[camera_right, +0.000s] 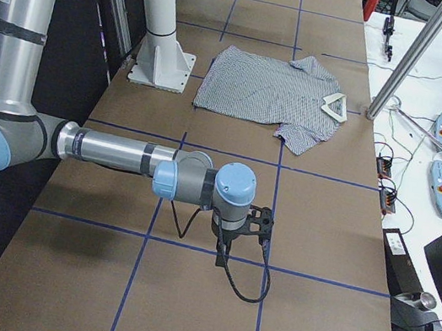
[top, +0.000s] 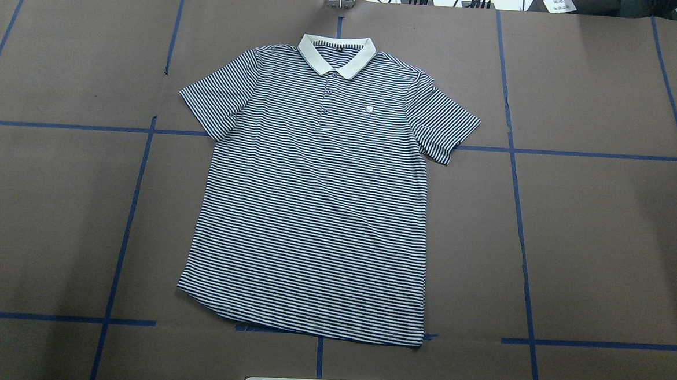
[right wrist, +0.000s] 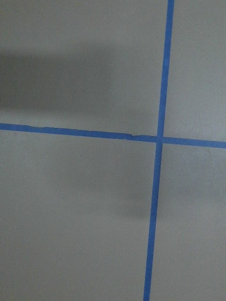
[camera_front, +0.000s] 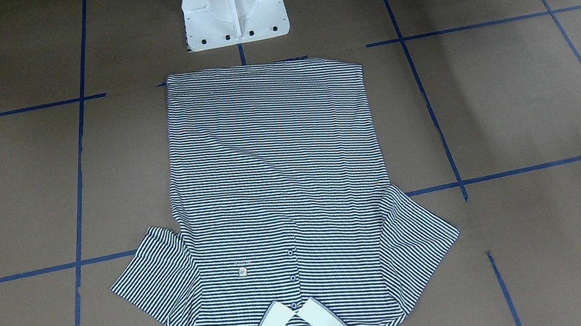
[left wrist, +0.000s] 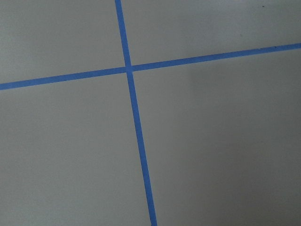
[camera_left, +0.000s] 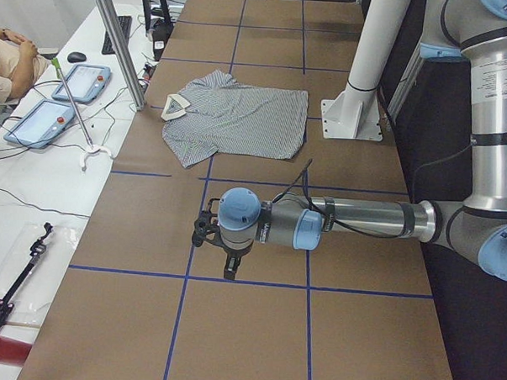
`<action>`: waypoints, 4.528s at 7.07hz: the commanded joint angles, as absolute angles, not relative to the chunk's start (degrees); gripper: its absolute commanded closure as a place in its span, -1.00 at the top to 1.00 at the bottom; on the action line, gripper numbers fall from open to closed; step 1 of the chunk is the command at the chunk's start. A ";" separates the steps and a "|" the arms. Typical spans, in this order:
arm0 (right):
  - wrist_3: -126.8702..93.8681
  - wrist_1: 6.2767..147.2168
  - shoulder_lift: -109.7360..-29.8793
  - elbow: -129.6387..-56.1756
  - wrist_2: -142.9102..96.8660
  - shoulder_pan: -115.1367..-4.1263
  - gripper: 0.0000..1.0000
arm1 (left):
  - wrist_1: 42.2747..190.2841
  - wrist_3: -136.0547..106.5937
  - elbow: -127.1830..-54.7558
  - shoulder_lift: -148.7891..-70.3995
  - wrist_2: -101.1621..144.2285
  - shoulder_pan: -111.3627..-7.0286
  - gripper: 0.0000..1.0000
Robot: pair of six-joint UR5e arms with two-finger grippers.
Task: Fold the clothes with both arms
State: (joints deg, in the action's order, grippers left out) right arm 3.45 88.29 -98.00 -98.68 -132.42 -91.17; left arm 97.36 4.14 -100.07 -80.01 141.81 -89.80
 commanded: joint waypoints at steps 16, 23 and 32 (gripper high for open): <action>-53.77 57.40 -63.81 -83.60 -105.59 -50.91 0.38 | 135.53 -10.02 -93.43 -92.99 140.71 -86.57 1.00; -56.69 47.55 -63.46 -73.83 -99.67 -45.53 0.13 | 135.44 -10.02 -93.34 -92.99 140.89 -86.48 1.00; -59.24 59.16 -60.23 -81.08 -96.96 -45.18 -1.00 | 135.53 -10.02 -93.34 -92.90 141.06 -86.48 1.00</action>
State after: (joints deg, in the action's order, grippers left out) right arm -59.07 51.87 -61.93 -77.29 -98.39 -45.16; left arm 135.52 -10.00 -93.34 -92.90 141.04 -86.51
